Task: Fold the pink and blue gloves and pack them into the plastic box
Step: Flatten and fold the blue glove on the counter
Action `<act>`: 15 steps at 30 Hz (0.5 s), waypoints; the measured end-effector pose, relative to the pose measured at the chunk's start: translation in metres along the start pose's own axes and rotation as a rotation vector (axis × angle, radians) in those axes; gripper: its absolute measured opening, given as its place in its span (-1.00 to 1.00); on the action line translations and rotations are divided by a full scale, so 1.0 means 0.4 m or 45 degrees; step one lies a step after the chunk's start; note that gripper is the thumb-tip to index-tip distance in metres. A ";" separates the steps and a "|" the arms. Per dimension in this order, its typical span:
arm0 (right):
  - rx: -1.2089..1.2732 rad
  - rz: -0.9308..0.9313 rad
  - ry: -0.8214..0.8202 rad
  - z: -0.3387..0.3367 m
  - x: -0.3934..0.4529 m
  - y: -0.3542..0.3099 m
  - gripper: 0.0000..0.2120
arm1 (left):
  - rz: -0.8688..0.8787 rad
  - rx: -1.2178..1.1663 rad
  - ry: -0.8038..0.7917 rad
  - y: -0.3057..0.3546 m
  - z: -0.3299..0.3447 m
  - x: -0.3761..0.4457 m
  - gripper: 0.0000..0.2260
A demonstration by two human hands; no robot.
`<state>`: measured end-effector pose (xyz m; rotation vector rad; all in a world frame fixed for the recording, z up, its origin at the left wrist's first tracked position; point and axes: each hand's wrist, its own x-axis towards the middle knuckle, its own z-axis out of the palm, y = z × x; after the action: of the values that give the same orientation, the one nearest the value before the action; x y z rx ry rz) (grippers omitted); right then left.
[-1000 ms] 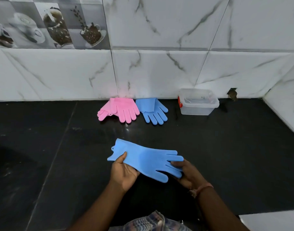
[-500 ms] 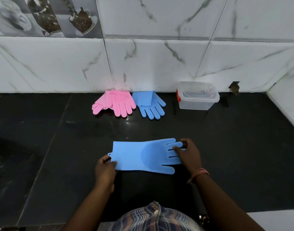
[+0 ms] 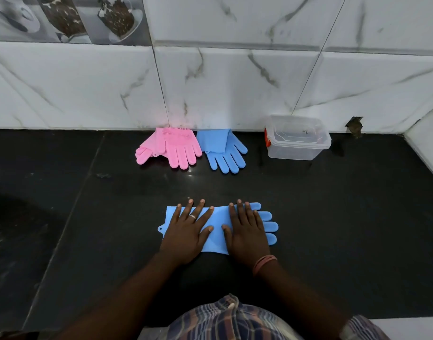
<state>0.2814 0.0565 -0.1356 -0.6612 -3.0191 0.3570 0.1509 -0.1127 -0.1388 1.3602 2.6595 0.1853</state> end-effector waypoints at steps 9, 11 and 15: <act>-0.053 0.065 0.095 0.005 0.003 0.056 -0.27 | -0.223 0.025 0.044 -0.028 -0.002 -0.008 -0.42; -0.036 0.101 0.111 0.002 0.004 0.063 -0.23 | -0.304 0.006 0.076 -0.036 -0.007 -0.008 -0.43; -0.088 0.140 0.066 -0.012 0.009 0.046 -0.26 | -0.353 -0.025 0.035 -0.027 -0.019 -0.009 -0.44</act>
<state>0.2858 0.0753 -0.1352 -0.8298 -2.9651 0.2354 0.1429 -0.1222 -0.1331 0.9746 2.8224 0.1975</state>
